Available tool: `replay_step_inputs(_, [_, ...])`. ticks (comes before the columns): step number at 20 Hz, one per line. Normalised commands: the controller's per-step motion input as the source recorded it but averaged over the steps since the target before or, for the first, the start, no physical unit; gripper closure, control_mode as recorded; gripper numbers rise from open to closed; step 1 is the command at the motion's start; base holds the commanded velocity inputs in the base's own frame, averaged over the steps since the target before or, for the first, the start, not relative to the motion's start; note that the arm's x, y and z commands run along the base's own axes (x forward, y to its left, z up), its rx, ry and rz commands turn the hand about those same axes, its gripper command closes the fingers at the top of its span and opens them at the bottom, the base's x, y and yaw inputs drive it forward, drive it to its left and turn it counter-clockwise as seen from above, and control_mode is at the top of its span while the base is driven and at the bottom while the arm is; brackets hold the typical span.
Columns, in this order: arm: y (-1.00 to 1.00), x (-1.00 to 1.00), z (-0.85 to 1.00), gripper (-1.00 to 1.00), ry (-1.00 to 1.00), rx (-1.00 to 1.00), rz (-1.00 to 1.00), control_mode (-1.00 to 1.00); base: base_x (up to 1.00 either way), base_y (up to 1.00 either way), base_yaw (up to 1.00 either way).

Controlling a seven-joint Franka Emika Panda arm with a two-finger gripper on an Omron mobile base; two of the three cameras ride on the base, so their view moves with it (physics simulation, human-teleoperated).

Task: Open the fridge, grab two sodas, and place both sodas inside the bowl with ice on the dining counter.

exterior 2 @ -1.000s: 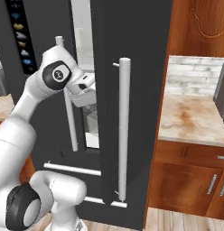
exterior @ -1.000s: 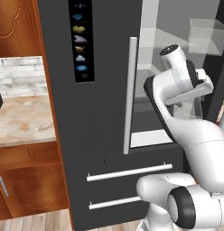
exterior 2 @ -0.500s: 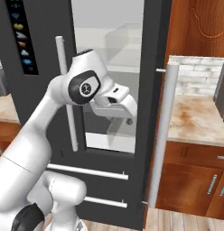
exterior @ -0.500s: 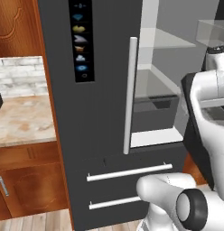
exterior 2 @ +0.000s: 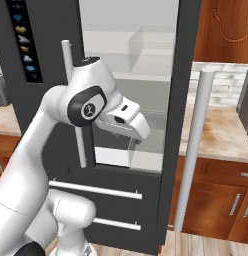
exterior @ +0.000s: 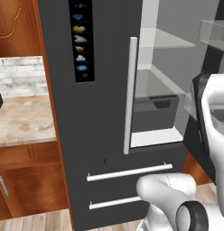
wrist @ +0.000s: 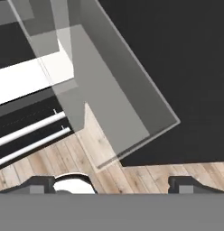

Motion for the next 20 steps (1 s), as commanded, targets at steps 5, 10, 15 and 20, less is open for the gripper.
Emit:
replay_step_inputs(5, [1.0, 0.07, 0.04, -1.0, -0.22, -0.01, 0.0, -1.0, 0.0, 0.0, 0.0])
replay_step_inputs(10, [1.0, 0.45, 0.0, -1.0, -0.23, 0.03, 0.04, -1.0, 0.0, 0.0, 0.0])
replay_step_inputs(15, [1.0, 0.47, 0.01, -1.0, -0.2, 0.0, 0.14, -1.0, 0.0, 0.0, 0.0])
replay_step_inputs(20, [0.97, 0.43, 0.08, -1.0, -0.08, 0.0, 0.2, -1.0, 0.0, 0.0, 0.0])
